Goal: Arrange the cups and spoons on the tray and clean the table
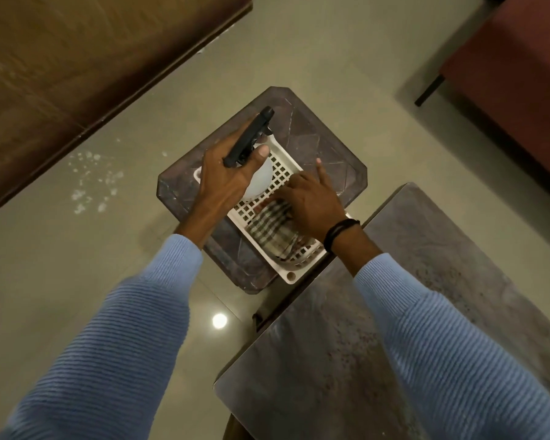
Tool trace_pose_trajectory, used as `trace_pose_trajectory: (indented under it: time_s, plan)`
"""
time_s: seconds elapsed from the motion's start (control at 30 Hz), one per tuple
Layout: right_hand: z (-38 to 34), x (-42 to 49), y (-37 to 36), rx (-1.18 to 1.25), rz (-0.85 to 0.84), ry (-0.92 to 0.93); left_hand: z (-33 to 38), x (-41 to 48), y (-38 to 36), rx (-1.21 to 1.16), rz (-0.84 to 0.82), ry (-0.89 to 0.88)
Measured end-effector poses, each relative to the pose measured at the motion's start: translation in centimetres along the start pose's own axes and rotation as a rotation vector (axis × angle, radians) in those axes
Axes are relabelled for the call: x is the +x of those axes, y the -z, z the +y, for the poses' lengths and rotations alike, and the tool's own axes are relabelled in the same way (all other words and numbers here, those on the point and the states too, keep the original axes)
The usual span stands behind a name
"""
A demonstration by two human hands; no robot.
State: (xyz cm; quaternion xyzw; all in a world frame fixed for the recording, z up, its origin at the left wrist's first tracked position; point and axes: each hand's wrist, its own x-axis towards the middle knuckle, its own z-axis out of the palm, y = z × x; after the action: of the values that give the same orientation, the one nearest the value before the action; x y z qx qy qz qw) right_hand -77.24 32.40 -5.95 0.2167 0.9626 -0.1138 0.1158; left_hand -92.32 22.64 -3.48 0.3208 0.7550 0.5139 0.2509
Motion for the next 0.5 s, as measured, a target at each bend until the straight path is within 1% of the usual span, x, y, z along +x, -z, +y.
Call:
trace_pose_trajectory:
  time_s: [0.07,0.2,0.3,0.43,0.5]
  plan:
    - [0.1,-0.4,0.6,0.026,0.017,-0.014,-0.2,0.1,-0.4,-0.022,0.023,-0.024]
    - [-0.2,-2.3,1.2,0.051,0.130,-0.019,0.1,1.1,-1.0,-0.071,0.009,-0.092]
    - [0.1,-3.9,1.6,0.066,0.154,-0.047,0.4,1.6,-1.5,-0.061,0.011,-0.137]
    - [0.3,-7.1,2.5,0.234,0.276,-0.098,1.6,0.7,-1.8,-0.071,0.043,-0.155]
    - [0.3,-9.5,2.8,0.322,0.369,-0.144,2.5,-0.2,-2.0,-0.114,0.019,-0.142]
